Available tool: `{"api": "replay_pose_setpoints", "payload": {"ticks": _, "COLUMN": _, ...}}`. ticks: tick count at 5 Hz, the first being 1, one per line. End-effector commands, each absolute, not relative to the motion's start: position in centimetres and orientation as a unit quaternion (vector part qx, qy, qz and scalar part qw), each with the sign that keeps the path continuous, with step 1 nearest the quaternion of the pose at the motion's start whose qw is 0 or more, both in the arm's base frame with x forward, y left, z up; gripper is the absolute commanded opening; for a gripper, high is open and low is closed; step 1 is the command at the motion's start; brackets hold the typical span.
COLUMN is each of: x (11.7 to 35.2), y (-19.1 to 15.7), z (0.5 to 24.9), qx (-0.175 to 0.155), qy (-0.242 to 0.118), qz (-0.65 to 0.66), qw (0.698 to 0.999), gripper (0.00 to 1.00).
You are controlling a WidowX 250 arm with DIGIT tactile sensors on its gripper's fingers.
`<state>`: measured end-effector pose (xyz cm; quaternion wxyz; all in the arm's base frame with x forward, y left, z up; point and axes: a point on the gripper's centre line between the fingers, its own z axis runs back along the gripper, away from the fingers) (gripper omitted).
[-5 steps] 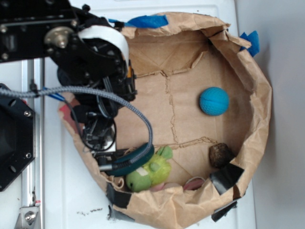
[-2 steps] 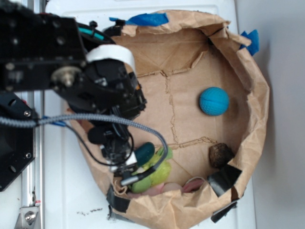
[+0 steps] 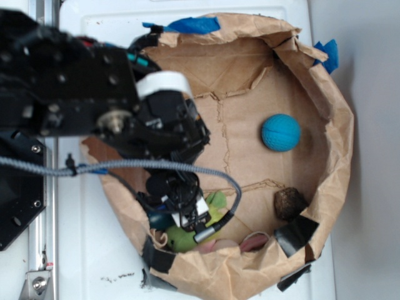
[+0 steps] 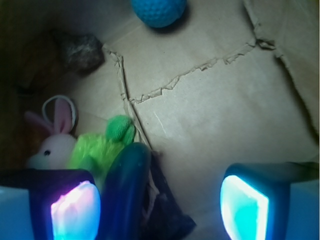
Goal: Grab the plastic pickle.
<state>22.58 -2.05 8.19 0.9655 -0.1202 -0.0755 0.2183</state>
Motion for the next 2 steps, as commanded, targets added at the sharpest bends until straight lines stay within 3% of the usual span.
{"api": "replay_pose_setpoints", "payload": {"ticks": 1, "x": 23.98, "y": -1.25, "z": 7.17, "qx": -0.166, "qy": -0.048, "qz": 0.2, "qw": 0.964, "gripper": 1.0}}
{"api": "replay_pose_setpoints", "payload": {"ticks": 2, "x": 23.84, "y": -1.65, "z": 7.13, "qx": -0.178, "qy": -0.04, "qz": 0.189, "qw": 0.965, "gripper": 1.0}}
